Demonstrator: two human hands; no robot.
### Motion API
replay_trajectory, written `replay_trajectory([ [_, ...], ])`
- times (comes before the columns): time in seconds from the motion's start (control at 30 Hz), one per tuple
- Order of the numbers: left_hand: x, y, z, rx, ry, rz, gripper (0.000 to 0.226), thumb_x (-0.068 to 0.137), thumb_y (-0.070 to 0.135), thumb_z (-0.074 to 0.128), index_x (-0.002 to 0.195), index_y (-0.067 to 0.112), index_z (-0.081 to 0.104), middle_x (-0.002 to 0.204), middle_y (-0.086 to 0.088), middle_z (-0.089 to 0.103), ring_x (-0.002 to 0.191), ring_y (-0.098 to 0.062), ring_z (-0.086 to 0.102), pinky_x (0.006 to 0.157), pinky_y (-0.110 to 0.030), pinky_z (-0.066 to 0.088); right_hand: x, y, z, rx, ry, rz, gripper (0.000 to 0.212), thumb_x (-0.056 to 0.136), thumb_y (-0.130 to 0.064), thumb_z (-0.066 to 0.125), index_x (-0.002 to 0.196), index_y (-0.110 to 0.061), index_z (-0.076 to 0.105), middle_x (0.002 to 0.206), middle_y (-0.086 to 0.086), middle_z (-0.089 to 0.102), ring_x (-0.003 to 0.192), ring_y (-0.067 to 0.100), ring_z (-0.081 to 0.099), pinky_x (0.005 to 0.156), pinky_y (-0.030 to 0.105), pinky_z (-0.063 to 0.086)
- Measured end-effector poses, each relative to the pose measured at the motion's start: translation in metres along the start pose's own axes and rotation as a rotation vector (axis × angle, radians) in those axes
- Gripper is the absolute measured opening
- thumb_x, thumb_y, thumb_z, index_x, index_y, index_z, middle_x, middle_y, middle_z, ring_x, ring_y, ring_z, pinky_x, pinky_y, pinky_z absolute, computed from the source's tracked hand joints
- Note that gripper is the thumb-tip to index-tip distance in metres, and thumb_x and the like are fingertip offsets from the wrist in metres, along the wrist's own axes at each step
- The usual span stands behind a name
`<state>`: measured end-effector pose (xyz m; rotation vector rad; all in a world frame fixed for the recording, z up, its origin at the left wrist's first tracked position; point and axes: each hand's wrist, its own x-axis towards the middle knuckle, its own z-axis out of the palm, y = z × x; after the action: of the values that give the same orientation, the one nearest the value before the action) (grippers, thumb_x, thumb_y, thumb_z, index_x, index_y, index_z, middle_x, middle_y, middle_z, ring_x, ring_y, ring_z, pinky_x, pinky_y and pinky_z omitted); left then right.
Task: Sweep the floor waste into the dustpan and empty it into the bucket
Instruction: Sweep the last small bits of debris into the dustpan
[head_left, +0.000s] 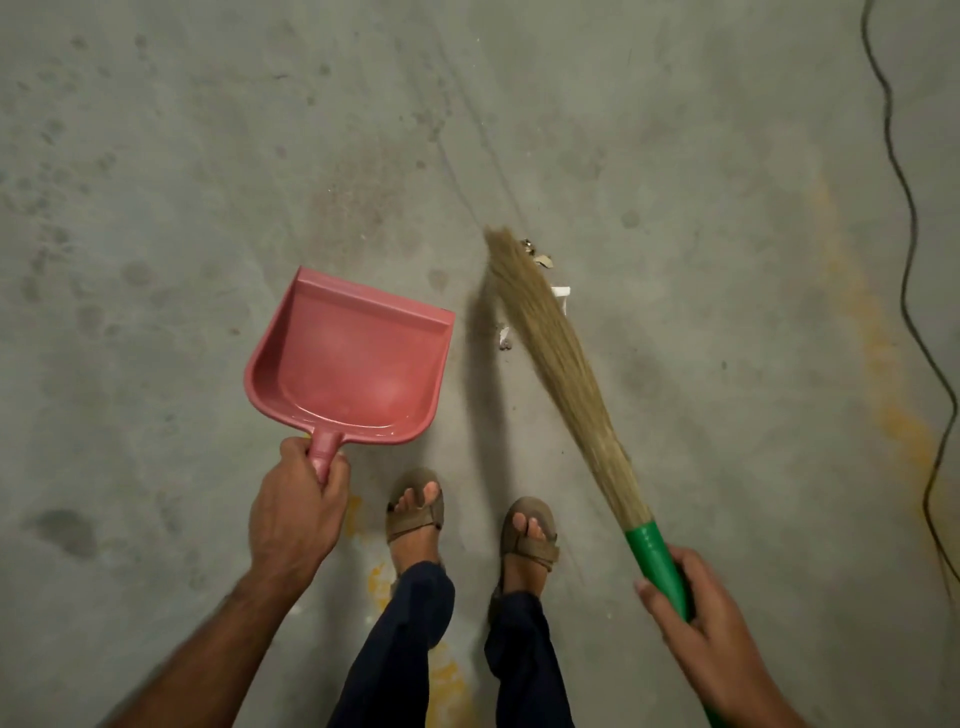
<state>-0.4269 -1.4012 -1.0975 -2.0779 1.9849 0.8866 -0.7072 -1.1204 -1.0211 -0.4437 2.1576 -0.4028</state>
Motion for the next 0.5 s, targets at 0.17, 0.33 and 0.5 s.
replay_trajectory([
  [0.17,-0.002,0.013,0.000,0.032,-0.007,0.041,0.024,0.096,0.038,0.056,0.094,0.015,0.047,0.071,-0.004,0.058,0.059,-0.021,0.054,0.054,-0.037,0.043,0.081,-0.036,-0.023,-0.210,0.102,-0.078,0.049,0.102,-0.035,0.050,0.147,-0.036,0.031,0.088,-0.001,0.063,0.066,0.017,0.061,0.056,0.033,0.048],
  [0.33,0.001,0.016,0.004,0.086,-0.019,0.035,0.025,0.093,0.036,0.060,0.100,0.015,0.049,0.074,-0.005,0.060,0.063,-0.025,0.056,0.057,-0.037,0.044,0.173,-0.066,-0.043,-0.223,0.027,0.119,0.042,0.099,-0.038,0.044,0.140,-0.026,0.044,0.091,0.008,0.065,0.071,0.025,0.067,0.063,0.037,0.057],
  [0.5,-0.004,0.019,0.014,0.119,-0.050,0.034,0.023,0.092,0.036,0.059,0.100,0.017,0.047,0.075,-0.003,0.059,0.065,-0.027,0.057,0.059,-0.039,0.046,0.174,-0.035,-0.056,-0.284,-0.093,0.225,0.030,0.098,-0.039,0.048,0.115,-0.016,0.056,0.081,0.012,0.066,0.058,0.026,0.063,0.052,0.032,0.051],
])
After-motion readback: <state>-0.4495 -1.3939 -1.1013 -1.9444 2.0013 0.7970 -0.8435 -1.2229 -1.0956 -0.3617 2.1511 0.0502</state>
